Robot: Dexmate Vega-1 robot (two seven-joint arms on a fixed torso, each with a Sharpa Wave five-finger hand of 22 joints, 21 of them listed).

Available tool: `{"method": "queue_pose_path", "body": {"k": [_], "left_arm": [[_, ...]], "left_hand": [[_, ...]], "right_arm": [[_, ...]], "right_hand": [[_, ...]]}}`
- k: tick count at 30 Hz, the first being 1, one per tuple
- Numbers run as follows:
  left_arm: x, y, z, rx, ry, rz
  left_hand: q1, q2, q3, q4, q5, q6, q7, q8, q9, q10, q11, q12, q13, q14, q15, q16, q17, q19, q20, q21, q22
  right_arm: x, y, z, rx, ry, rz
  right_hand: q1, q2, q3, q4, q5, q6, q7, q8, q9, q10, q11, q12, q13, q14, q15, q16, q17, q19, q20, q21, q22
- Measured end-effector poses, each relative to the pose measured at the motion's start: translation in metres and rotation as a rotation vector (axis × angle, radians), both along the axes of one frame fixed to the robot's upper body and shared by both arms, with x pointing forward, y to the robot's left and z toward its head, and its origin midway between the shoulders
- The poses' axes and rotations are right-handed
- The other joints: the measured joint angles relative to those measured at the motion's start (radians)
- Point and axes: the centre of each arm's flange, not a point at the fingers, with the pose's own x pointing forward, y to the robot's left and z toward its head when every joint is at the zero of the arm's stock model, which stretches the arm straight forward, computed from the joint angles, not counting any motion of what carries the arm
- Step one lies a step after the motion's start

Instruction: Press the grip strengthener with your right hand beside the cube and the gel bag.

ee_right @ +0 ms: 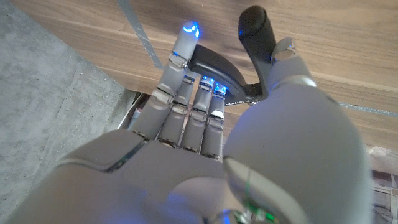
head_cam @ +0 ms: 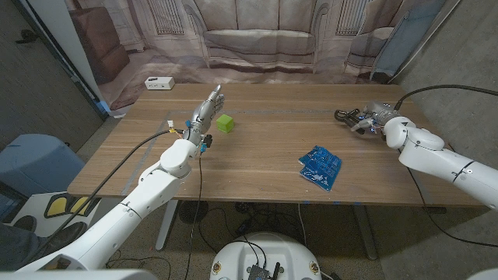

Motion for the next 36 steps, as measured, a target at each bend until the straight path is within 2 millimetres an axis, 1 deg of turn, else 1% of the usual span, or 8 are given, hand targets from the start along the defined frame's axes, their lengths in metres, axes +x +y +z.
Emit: {"method": "queue_pose_path", "body": {"k": [4, 8, 11, 12, 23, 25, 31, 36], "left_arm": [[0.000, 0.000, -0.001, 0.000, 0.000, 0.001], [-0.001, 0.001, -0.001, 0.000, 0.000, 0.001], [-0.001, 0.001, -0.001, 0.000, 0.000, 0.001], [-0.001, 0.001, -0.001, 0.000, 0.000, 0.001], [-0.001, 0.000, -0.001, -0.001, 0.001, -0.001], [-0.001, 0.000, -0.001, -0.001, 0.000, -0.002], [-0.002, -0.001, -0.001, -0.001, -0.002, -0.002], [-0.003, -0.002, 0.000, 0.000, -0.002, -0.002]], "left_hand": [[0.000, 0.000, 0.000, 0.000, 0.000, 0.000, 0.000, 0.000, 0.000, 0.000, 0.000, 0.000, 0.000, 0.000, 0.000, 0.000, 0.000, 0.000, 0.000, 0.000, 0.000], [0.000, 0.000, 0.000, 0.000, 0.000, 0.000, 0.000, 0.000, 0.000, 0.000, 0.000, 0.000, 0.000, 0.000, 0.000, 0.000, 0.000, 0.000, 0.000, 0.000, 0.000], [0.000, 0.000, 0.000, 0.000, 0.000, 0.000, 0.000, 0.000, 0.000, 0.000, 0.000, 0.000, 0.000, 0.000, 0.000, 0.000, 0.000, 0.000, 0.000, 0.000, 0.000], [0.000, 0.000, 0.000, 0.000, 0.000, 0.000, 0.000, 0.000, 0.000, 0.000, 0.000, 0.000, 0.000, 0.000, 0.000, 0.000, 0.000, 0.000, 0.000, 0.000, 0.000], [0.000, 0.000, 0.000, 0.000, 0.000, 0.000, 0.000, 0.000, 0.000, 0.000, 0.000, 0.000, 0.000, 0.000, 0.000, 0.000, 0.000, 0.000, 0.000, 0.000, 0.000], [0.000, 0.000, 0.000, 0.000, 0.000, 0.000, 0.000, 0.000, 0.000, 0.000, 0.000, 0.000, 0.000, 0.000, 0.000, 0.000, 0.000, 0.000, 0.000, 0.000, 0.000], [0.000, 0.000, -0.003, -0.003, 0.000, 0.000, 0.000, 0.000, 0.000, 0.000, 0.000, 0.000, 0.000, 0.000, 0.000, 0.000, 0.000, 0.000, 0.000, 0.000, 0.000], [0.002, 0.002, -0.003, -0.003, 0.000, 0.000, 0.000, 0.000, 0.000, 0.000, 0.000, 0.000, 0.000, 0.000, 0.000, 0.000, 0.000, 0.000, 0.000, 0.000, 0.000]], "right_arm": [[0.004, -0.001, -0.004, 0.006, 0.016, -0.008], [0.007, -0.003, -0.007, 0.009, 0.030, -0.014], [0.007, -0.003, -0.007, 0.010, 0.036, -0.015], [0.007, -0.003, -0.007, 0.010, 0.036, -0.015], [0.013, -0.006, -0.015, 0.011, 0.068, -0.026], [0.014, -0.006, -0.015, 0.011, 0.071, -0.027], [0.016, -0.007, -0.017, 0.010, 0.078, -0.031], [0.016, -0.007, -0.018, 0.006, 0.080, -0.031]], "right_hand": [[-0.005, 0.005, 0.000, 0.000, 0.000, 0.000, 0.000, -0.004, 0.000, -0.006, -0.001, -0.007, 0.000, -0.004, -0.004, -0.008, -0.003, -0.007, 0.000, 0.004, -0.003], [-0.005, 0.005, -0.004, -0.004, 0.000, -0.002, -0.002, -0.005, 0.000, -0.022, 0.011, -0.015, 0.001, -0.014, -0.014, -0.020, -0.003, -0.027, -0.005, 0.004, -0.003], [-0.005, 0.005, -0.008, 0.000, -0.001, -0.005, -0.005, -0.012, 0.000, -0.023, 0.012, -0.015, 0.000, -0.018, -0.018, -0.023, -0.003, -0.027, -0.005, 0.004, -0.003], [-0.005, 0.005, -0.008, 0.000, -0.001, -0.005, -0.005, -0.012, 0.000, -0.027, 0.016, -0.018, -0.002, -0.019, -0.019, -0.026, -0.003, -0.032, -0.011, 0.004, -0.003], [-0.008, 0.008, -0.010, -0.002, -0.002, -0.016, -0.005, -0.017, -0.005, -0.043, 0.014, -0.030, -0.004, -0.026, -0.026, -0.044, -0.012, -0.051, -0.009, 0.004, -0.003], [-0.011, 0.011, -0.010, -0.002, -0.003, -0.022, 0.000, -0.021, -0.005, -0.050, 0.014, -0.032, -0.005, -0.032, -0.032, -0.048, -0.013, -0.055, -0.008, 0.004, -0.003], [-0.011, 0.011, -0.017, -0.006, -0.004, -0.040, -0.003, -0.028, -0.005, -0.068, 0.014, -0.042, -0.009, -0.037, -0.037, -0.054, -0.013, -0.072, -0.009, 0.012, -0.007], [-0.016, 0.016, -0.026, -0.006, -0.005, -0.063, 0.002, -0.032, -0.005, -0.086, 0.018, -0.053, -0.014, -0.044, -0.044, -0.062, -0.013, -0.077, -0.009, 0.012, -0.007]]}}
